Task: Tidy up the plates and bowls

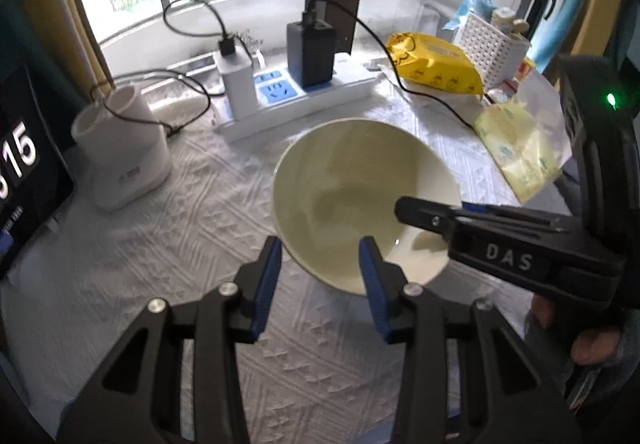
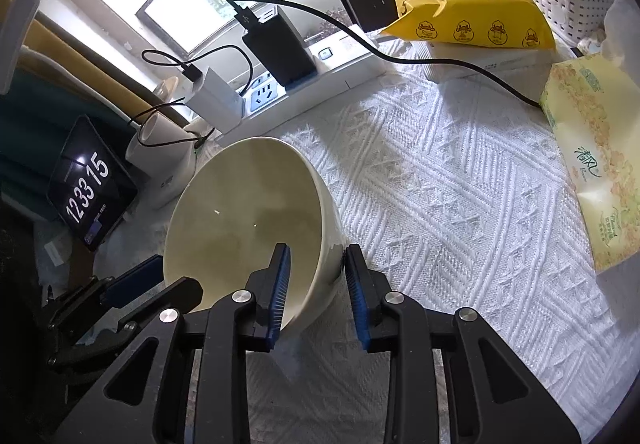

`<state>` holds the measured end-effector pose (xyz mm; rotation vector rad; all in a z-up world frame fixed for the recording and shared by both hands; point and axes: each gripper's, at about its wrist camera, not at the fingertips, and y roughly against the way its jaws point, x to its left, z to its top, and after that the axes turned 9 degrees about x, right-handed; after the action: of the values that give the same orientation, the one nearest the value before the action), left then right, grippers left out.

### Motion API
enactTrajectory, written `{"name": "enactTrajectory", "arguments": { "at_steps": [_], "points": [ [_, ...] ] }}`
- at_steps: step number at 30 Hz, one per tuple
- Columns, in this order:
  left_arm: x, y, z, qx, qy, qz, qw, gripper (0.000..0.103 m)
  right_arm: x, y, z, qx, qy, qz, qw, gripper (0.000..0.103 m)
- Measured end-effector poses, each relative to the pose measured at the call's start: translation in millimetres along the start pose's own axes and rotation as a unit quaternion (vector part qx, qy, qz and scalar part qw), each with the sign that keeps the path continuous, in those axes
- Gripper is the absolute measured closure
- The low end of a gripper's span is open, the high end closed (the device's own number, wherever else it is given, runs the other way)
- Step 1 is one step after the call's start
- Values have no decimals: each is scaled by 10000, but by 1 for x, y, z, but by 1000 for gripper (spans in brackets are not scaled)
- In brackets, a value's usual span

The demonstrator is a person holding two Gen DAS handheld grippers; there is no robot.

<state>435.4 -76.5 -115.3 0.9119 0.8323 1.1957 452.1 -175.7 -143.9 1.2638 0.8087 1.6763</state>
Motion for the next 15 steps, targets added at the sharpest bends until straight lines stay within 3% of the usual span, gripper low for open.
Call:
{"name": "enactTrajectory", "arguments": {
  "at_steps": [15],
  "points": [
    [-9,21,-8,-284,-25,-329,9990,65,-2,25,-13,-203,-7,-236,9995,78]
  ]
}}
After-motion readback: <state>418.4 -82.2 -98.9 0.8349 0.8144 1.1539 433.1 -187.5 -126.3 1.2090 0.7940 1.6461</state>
